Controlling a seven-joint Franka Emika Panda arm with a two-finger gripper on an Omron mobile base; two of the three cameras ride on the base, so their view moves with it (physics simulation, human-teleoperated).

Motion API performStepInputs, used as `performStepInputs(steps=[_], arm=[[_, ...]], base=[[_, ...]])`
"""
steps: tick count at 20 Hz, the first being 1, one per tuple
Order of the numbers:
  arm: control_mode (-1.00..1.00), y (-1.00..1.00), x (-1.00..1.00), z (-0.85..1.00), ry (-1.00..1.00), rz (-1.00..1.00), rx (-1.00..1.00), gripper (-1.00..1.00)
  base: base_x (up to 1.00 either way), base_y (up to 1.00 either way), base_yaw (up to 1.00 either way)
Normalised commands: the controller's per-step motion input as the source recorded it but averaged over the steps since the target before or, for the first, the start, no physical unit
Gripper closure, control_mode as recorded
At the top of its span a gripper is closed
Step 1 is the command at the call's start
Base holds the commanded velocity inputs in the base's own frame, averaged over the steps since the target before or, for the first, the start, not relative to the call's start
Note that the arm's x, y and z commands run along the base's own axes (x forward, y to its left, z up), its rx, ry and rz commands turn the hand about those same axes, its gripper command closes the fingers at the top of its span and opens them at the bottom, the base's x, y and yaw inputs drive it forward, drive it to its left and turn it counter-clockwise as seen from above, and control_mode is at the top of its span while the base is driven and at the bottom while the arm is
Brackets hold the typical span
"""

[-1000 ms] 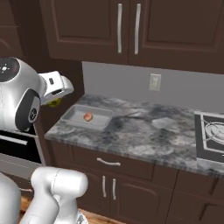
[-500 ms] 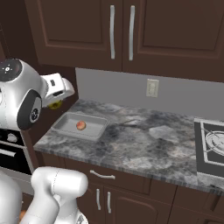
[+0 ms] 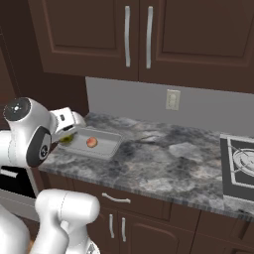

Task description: Pick the peach and pear from the fridge and place them inside the tupperware on the counter.

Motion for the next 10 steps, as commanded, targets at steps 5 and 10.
performStepInputs(steps=[5,10], arm=[[-1.0,-0.25,0.44,-0.4,0.13,0.0,0.01,1.0],[-1.0,-0.16,0.5,-0.42,0.07,0.0,0.03,1.0]], base=[[0.0,0.0,0.0],[0.0,0.0,0.0]])
